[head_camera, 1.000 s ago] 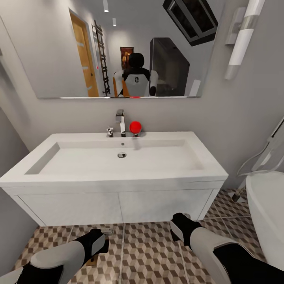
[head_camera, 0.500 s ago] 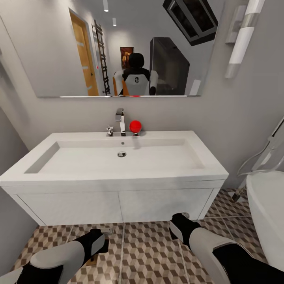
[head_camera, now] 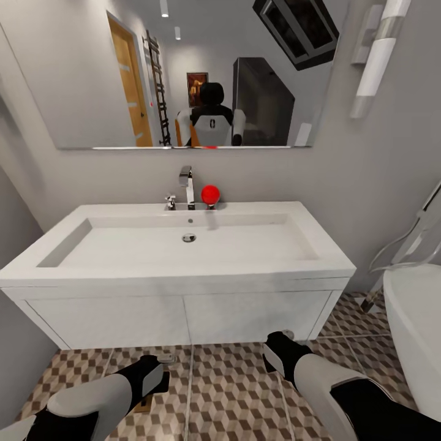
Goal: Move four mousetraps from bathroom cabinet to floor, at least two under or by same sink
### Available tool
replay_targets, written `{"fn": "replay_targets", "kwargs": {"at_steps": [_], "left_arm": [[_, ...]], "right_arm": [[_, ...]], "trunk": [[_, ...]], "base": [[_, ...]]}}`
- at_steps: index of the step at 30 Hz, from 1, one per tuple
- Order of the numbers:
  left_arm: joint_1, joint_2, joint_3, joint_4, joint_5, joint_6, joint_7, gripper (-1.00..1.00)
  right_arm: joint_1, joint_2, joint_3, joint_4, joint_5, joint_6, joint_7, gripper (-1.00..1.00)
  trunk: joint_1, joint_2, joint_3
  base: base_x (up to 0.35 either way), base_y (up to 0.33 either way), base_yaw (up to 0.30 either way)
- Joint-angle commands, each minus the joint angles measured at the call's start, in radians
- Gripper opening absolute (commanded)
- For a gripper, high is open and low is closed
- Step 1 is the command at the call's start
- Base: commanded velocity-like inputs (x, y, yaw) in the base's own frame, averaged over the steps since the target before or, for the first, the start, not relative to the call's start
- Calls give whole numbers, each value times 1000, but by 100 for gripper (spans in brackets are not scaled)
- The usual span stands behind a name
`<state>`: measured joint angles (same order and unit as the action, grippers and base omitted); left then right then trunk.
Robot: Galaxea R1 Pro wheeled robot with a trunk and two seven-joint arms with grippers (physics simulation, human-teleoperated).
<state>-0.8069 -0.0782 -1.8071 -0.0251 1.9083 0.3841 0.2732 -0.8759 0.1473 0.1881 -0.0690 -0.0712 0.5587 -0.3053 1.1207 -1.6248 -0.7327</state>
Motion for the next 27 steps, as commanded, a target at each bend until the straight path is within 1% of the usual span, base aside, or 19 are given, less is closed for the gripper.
{"fn": "replay_targets", "kwargs": {"at_steps": [1,3,4,6,8,10,18,20,21,23,27], "left_arm": [[0,1,5,1,-3,0,0,-100],[0,0,27,2,-3,0,0,-100],[0,0,42,1,-3,0,1,-100],[0,0,54,1,-3,1,1,-100],[0,0,59,1,-3,1,1,-100],[0,0,61,1,-3,1,1,-100],[0,6,63,10,-3,-8,1,-100],[0,7,64,10,-3,-58,2,-100],[0,4,65,8,-4,-117,3,-100],[0,3,63,7,-4,-162,12,-100],[0,5,62,5,-6,-190,19,-100]], "right_arm": [[0,0,0,0,0,-1,1,-100],[0,-1,-1,0,-1,-5,1,-100],[0,-1,-1,1,-1,-23,1,-100],[1,-1,-1,2,-1,-70,0,-100],[1,-3,-1,3,-1,-100,0,-100],[4,-2,-1,4,-1,-113,0,-100],[8,-3,-1,5,-1,-119,1,-100],[8,-5,-1,6,-1,-134,2,-100],[21,-8,-1,10,-1,-176,2,-100],[45,-10,-1,14,-1,-226,2,-100],[71,-7,0,16,0,-282,2,-100]], "trunk": [[4,-7,-3],[12,-21,-9],[15,-28,-13],[23,-42,-19],[31,-56,-25],[38,-70,-31],[69,-126,-56],[77,-140,-63],[81,-147,-66],[88,-161,-72],[104,-189,-85]], "base": [[0,0,0],[0,0,0],[0,0,0],[0,0,0],[0,0,0],[0,0,0],[0,0,0],[0,0,0],[0,0,0],[0,0,0],[0,0,0]]}}
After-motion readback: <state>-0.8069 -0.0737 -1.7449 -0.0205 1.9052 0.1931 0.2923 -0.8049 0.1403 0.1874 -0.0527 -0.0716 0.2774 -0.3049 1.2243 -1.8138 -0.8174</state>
